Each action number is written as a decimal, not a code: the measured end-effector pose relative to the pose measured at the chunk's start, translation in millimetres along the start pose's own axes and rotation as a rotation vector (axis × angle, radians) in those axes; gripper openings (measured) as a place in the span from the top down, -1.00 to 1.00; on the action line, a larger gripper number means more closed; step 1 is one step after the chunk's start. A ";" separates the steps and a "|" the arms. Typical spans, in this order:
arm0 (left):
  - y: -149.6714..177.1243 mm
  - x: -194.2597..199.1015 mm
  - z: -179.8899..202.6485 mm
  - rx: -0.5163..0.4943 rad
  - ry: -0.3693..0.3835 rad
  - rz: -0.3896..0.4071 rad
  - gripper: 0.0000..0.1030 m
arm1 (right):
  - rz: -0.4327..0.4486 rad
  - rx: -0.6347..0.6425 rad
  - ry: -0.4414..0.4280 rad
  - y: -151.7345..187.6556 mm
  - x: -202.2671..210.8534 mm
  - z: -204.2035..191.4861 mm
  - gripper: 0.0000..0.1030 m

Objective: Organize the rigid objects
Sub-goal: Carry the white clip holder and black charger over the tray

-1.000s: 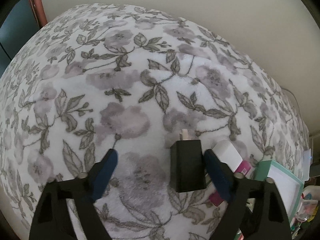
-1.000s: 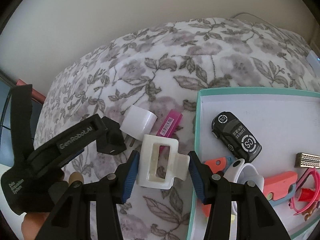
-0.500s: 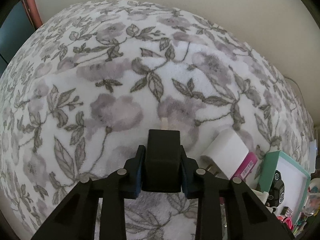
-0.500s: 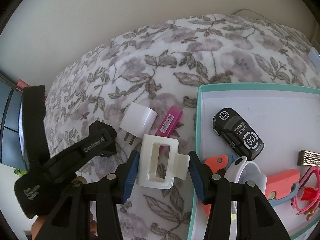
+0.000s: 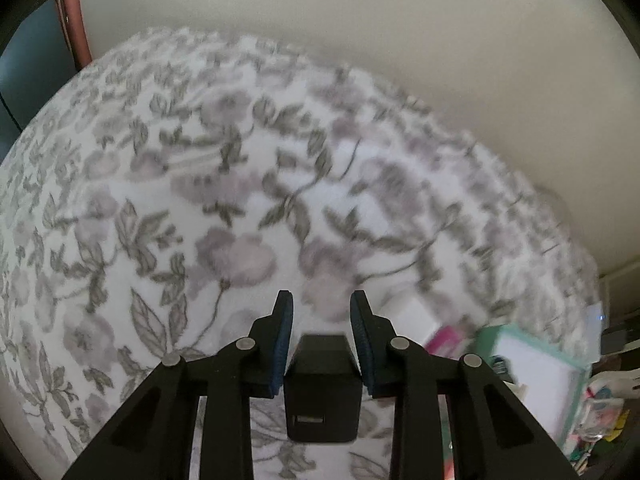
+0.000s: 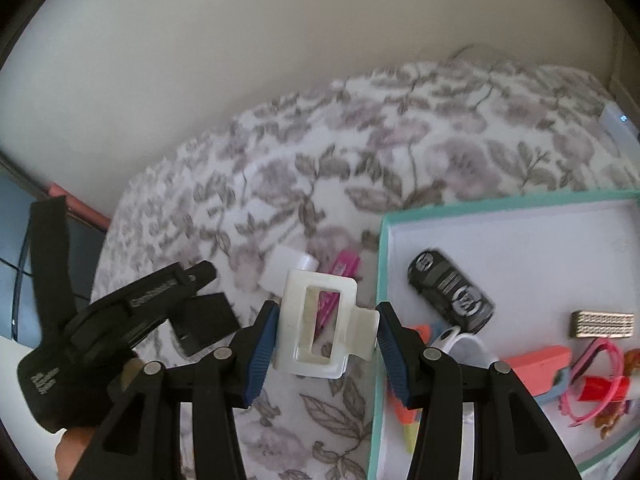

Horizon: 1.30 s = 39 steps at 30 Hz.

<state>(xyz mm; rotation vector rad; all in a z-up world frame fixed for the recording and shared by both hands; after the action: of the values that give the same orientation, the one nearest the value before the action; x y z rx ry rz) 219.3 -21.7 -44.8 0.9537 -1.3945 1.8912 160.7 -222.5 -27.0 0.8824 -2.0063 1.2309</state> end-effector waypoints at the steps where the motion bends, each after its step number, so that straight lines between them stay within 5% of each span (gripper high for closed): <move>1: -3.8 9.6 3.7 -0.005 0.008 0.024 0.40 | 0.021 -0.004 -0.001 -4.5 8.1 1.4 -0.01; 3: -11.3 25.9 12.1 -0.014 0.028 0.068 0.43 | 0.056 -0.011 0.000 -12.6 22.1 3.7 -0.01; 5: -17.6 42.5 21.6 -0.025 0.049 0.113 0.87 | 0.097 -0.018 0.013 -21.6 39.6 8.9 -0.01; 14: -5.4 75.4 71.6 -0.154 0.142 0.160 0.87 | 0.198 -0.104 0.100 -40.8 89.0 57.8 -0.01; 18: -1.0 64.5 71.0 -0.180 0.098 0.133 0.87 | 0.188 -0.136 0.097 -39.1 89.3 74.4 -0.01; 27: 0.4 35.1 -6.1 -0.050 -0.073 0.033 0.87 | 0.097 -0.156 0.135 -27.2 63.5 88.2 -0.01; 30: 4.2 31.4 -29.2 -0.014 -0.124 0.012 0.73 | 0.089 -0.140 0.135 -25.9 62.2 83.6 -0.01; 32: 6.6 28.7 -40.1 0.004 -0.139 0.000 0.16 | 0.084 -0.128 0.131 -24.9 62.9 78.9 -0.01; 34: 9.8 26.7 -50.8 0.020 -0.142 -0.018 -0.19 | 0.078 -0.113 0.129 -23.4 62.9 74.1 -0.01; 39: 20.1 18.8 -60.7 -0.012 -0.174 -0.050 -0.44 | 0.074 -0.103 0.125 -21.2 63.6 68.2 -0.01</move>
<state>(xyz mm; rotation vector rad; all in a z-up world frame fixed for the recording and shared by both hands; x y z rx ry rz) 180.6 32.1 -51.6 1.1592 -1.4647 1.7960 129.5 -306.1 7.6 0.6708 -1.9977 1.1813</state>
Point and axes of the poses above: each gripper's, at about its wrist camera, not at the fingertips, and x roughly against the way its jaws point, z to its right, y to its underside, the point moved 1 cm from there along -x, roughly the way its jaws point, and after that the axes turned 10 degrees about z, right-handed, at the moved point
